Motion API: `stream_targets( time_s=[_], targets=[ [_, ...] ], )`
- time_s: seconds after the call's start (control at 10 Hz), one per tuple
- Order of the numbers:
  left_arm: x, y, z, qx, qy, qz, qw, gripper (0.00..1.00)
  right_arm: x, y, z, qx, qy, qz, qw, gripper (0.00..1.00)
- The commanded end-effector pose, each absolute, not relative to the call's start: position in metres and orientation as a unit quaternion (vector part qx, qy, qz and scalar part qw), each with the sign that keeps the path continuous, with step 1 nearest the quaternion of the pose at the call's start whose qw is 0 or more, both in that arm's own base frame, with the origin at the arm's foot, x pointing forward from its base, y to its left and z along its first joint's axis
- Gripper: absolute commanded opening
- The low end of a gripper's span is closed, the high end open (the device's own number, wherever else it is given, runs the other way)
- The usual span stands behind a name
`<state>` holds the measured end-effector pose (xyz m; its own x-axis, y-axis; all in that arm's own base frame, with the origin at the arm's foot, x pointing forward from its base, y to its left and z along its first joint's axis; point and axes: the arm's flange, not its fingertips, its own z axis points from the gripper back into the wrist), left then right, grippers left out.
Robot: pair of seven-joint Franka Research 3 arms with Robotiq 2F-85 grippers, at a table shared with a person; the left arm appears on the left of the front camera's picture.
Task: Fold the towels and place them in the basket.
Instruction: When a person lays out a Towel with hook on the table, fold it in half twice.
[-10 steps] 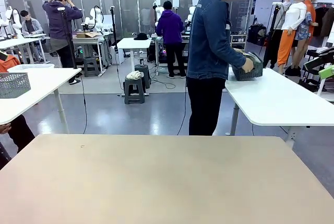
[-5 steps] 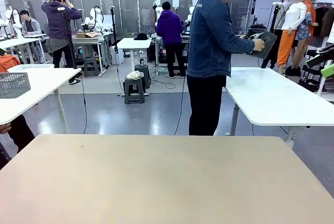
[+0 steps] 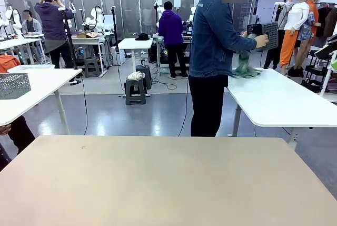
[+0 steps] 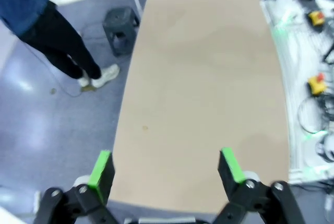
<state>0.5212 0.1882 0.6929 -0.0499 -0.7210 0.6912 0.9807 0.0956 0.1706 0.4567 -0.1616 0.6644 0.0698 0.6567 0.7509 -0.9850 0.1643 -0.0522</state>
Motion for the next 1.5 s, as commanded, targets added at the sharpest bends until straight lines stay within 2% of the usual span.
stream_targets(
  time_s=[0.0, 0.9, 1.0, 1.4],
  targets=[
    [0.515, 0.183, 0.697, -0.188, -0.306, -0.636, 0.683, 1.00, 0.454, -0.153, 0.669, 0.235, -0.316, 0.583, 0.711, 1.00],
    [0.520, 0.180, 0.689, -0.199, -0.291, -0.607, 0.712, 1.00, 0.452, -0.143, 0.679, 0.204, -0.310, 0.554, 0.745, 1.00],
    [0.519, 0.184, 0.692, -0.202, -0.300, -0.618, 0.698, 1.00, 0.455, -0.155, 0.682, 0.217, -0.319, 0.563, 0.731, 1.00],
    [0.519, 0.184, 0.692, -0.202, -0.300, -0.618, 0.698, 1.00, 0.455, -0.155, 0.682, 0.217, -0.319, 0.563, 0.731, 1.00]
  ],
)
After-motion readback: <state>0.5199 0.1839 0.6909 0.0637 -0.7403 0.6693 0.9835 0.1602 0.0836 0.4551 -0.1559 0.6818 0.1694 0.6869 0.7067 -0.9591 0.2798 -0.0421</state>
